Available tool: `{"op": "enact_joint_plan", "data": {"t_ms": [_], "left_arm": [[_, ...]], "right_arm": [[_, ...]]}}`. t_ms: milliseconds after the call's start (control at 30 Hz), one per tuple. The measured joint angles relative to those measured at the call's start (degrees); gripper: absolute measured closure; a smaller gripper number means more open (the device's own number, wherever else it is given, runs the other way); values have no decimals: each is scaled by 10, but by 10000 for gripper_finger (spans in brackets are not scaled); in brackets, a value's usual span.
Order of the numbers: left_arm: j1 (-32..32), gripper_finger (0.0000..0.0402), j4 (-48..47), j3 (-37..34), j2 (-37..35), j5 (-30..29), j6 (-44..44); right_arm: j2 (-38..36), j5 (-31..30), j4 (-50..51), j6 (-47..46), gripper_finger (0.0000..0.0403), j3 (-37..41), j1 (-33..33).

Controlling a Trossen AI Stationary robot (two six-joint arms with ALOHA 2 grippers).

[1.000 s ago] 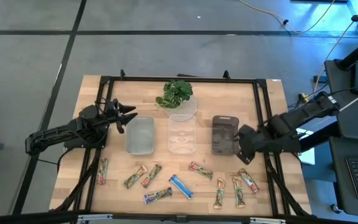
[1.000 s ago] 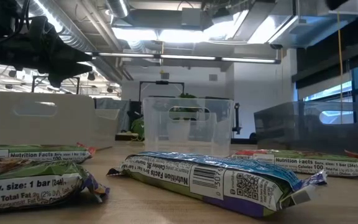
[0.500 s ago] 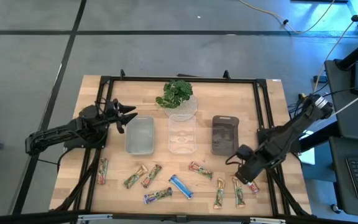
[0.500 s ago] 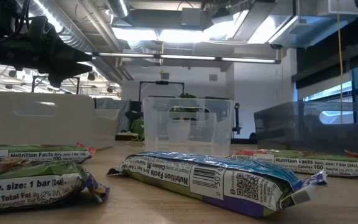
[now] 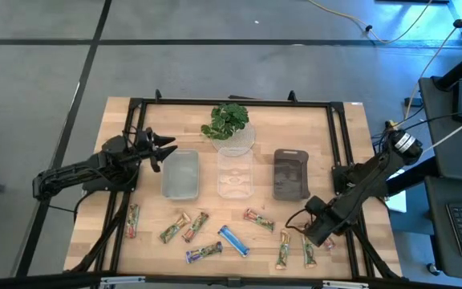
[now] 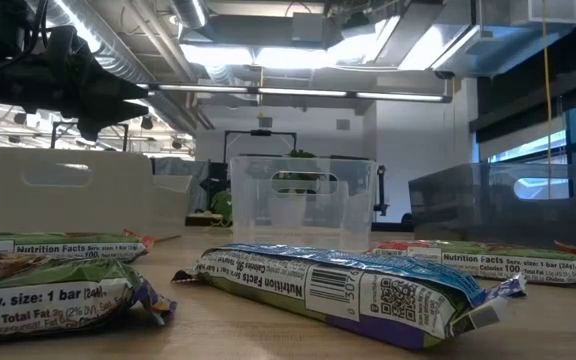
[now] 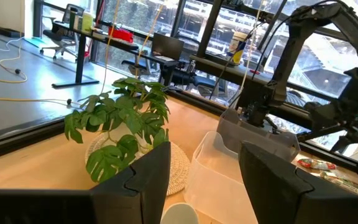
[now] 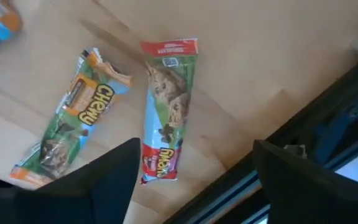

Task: Pick and place Granola Bars by type
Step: Put the red granola bar into the black transparent bin

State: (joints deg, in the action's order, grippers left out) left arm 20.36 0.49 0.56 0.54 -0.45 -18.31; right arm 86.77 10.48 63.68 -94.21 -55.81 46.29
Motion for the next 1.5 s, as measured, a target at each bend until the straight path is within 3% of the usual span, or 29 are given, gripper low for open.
{"op": "enact_joint_plan", "data": {"t_ms": [633, 933, 1300, 1500], "left_arm": [[0, 220, 0, 0, 0, -2, 16], [0, 220, 0, 0, 0, -2, 16], [0, 220, 0, 0, 0, 0, 15], [0, 220, 0, 0, 0, 0, 15]], "right_arm": [[122, -3, -75, 0, 94, 0, 20], [131, 0, -166, -1, 161, 41, 20], [127, 7, -160, 0, 255, 45, 20], [128, 8, -152, 2, 283, 36, 20]]}}
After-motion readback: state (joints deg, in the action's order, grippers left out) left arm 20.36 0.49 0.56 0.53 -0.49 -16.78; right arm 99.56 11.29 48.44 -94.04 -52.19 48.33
